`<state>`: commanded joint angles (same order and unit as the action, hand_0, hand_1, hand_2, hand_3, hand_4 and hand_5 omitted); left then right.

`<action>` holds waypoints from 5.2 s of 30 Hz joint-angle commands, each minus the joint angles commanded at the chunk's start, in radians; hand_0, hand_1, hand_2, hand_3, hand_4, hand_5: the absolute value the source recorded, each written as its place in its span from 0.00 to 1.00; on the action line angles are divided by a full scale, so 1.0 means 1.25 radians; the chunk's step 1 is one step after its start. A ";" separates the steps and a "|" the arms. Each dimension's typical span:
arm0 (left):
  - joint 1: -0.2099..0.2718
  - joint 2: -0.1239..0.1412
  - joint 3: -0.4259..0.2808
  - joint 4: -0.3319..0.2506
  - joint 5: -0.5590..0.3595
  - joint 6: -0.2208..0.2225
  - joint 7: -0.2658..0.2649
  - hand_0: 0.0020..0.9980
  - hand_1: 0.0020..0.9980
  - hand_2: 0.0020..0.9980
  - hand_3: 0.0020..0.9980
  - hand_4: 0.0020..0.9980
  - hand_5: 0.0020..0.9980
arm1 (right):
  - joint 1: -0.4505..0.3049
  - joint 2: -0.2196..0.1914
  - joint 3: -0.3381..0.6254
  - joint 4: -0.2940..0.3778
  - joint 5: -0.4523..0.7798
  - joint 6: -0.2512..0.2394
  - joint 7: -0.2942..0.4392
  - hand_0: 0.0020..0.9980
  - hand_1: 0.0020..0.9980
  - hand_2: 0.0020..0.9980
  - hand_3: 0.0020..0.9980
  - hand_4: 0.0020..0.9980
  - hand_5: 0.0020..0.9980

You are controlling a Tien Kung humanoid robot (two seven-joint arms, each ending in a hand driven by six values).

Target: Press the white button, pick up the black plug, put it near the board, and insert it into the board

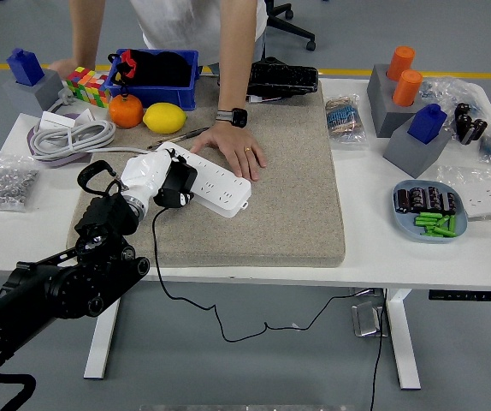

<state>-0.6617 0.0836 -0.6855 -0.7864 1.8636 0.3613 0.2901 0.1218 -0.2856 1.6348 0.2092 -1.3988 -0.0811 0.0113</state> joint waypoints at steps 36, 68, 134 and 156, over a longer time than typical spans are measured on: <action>0.094 0.130 -0.056 -0.237 -0.060 0.107 -0.217 0.93 0.89 0.84 0.83 0.93 0.51 | -0.003 -0.002 -0.001 0.001 -0.003 -0.001 0.001 0.68 0.59 0.59 0.57 0.63 0.31; 0.108 0.159 0.024 -0.176 -0.051 0.068 -0.226 0.88 0.86 0.77 0.75 0.90 0.54 | -0.006 0.002 0.008 0.002 -0.002 -0.001 0.002 0.68 0.59 0.59 0.57 0.63 0.31; 0.047 0.112 0.066 -0.098 -0.047 0.065 -0.219 0.89 0.88 0.79 0.73 0.90 0.56 | -0.002 0.001 0.006 0.003 0.005 -0.002 0.004 0.68 0.59 0.58 0.58 0.63 0.31; 0.022 0.083 0.085 -0.042 -0.066 0.061 -0.217 0.89 0.88 0.78 0.72 0.90 0.56 | -0.003 0.000 -0.003 0.004 0.008 -0.002 0.003 0.68 0.59 0.58 0.57 0.63 0.31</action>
<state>-0.6340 0.1876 -0.5795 -0.8392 1.7811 0.4375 0.0184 0.1184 -0.2861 1.6311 0.2138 -1.3886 -0.0832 0.0152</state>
